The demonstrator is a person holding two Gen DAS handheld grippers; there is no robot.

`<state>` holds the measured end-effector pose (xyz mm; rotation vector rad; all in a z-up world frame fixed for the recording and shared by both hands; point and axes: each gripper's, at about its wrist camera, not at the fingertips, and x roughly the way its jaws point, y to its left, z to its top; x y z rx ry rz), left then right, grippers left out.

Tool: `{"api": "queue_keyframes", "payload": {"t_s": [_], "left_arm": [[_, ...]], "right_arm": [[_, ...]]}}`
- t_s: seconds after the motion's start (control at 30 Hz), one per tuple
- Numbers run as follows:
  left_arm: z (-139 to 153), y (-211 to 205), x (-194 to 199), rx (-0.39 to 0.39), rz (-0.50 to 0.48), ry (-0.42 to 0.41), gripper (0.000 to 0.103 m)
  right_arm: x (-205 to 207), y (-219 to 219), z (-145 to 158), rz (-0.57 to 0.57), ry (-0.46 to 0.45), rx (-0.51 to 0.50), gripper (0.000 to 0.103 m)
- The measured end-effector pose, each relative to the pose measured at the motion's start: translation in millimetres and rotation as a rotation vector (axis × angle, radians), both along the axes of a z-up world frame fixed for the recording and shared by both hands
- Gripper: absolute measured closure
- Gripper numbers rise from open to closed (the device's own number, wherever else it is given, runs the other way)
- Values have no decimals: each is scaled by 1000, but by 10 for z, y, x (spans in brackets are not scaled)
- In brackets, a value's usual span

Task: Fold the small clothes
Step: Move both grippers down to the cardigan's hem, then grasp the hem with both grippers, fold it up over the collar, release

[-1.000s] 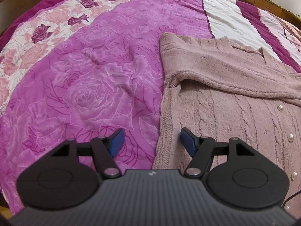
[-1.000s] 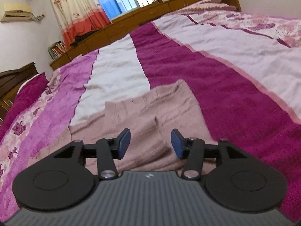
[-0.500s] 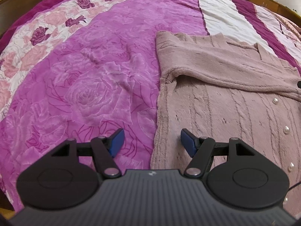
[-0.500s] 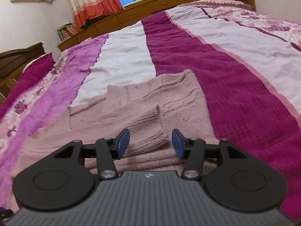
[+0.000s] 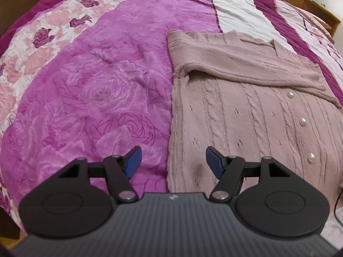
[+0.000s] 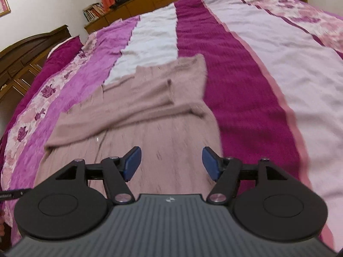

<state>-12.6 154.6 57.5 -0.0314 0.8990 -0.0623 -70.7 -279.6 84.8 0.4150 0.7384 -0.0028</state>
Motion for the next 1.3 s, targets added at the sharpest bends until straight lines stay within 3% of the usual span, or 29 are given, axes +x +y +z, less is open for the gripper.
{"api": "queue_keyframes", "payload": {"t_s": [0.3, 0.67, 0.77, 0.9, 1.07, 1.13, 1.2, 1.27, 1.3], "left_arm": [[-34, 2, -189, -28, -1, 26, 36], [-151, -161, -277, 66, -70, 52, 35], [-225, -208, -182, 37, -110, 73, 35], [-369, -254, -17, -122, -174, 161, 35], [-384, -358, -21, -112, -239, 169, 36], [-398, -363, -54, -98, -238, 159, 41], [-403, -364, -81, -69, -240, 147, 58], [-391, -318, -81, -96, -239, 151, 72], [-392, -290, -76, -117, -240, 159, 75]], "right_arm": [[-532, 53, -92, -2, 112, -40, 32], [-528, 119, -243, 87, 249, -12, 27], [-445, 167, -320, 108, 255, 2, 25], [-350, 284, -372, 143, 262, -37, 24], [-335, 335, -417, 191, 258, -47, 23], [-321, 327, -434, 186, 255, -52, 26], [-313, 337, -451, 181, 253, -68, 33], [-324, 343, -465, 176, 251, -84, 45], [-333, 329, -471, 174, 251, -78, 57]]}}
